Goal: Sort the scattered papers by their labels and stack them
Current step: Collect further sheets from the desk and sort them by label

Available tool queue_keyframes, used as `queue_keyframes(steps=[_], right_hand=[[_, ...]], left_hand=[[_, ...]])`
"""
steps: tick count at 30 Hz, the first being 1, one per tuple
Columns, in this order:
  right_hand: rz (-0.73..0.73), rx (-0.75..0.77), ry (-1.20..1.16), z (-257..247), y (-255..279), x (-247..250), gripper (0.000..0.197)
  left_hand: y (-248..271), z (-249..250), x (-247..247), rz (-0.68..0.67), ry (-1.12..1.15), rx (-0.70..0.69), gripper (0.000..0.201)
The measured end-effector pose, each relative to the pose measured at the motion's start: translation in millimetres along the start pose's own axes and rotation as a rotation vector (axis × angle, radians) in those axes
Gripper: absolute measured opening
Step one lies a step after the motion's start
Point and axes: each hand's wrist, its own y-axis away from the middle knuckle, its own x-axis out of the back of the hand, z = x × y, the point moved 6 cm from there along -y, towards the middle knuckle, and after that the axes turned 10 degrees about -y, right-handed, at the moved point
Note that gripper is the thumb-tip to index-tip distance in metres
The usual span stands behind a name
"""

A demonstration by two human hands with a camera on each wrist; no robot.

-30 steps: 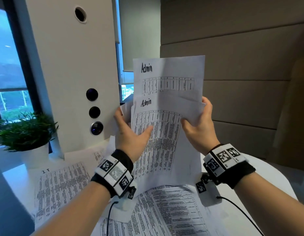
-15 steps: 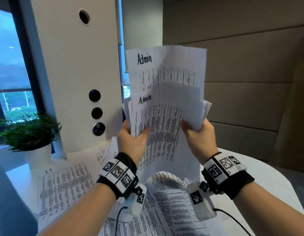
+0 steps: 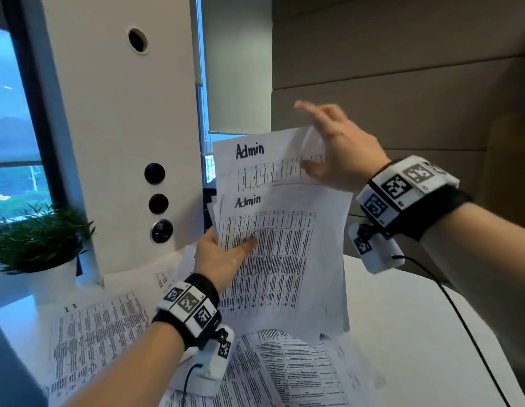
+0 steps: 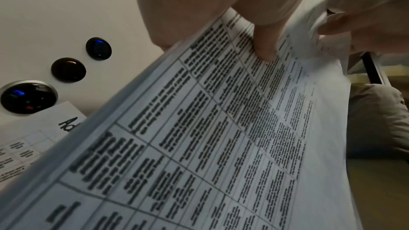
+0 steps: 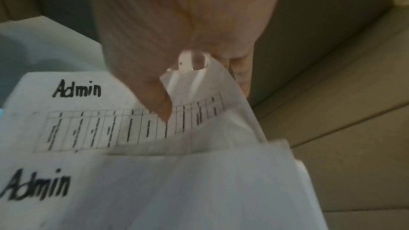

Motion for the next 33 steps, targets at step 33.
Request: queue_keyframes(steps=[33], right_hand=[[0.247,-0.568,-0.944,108.0,76.7,-48.3,0.014]], left_hand=[[-20.8,-68.0,70.7,0.403,0.206,0.224,0.065]])
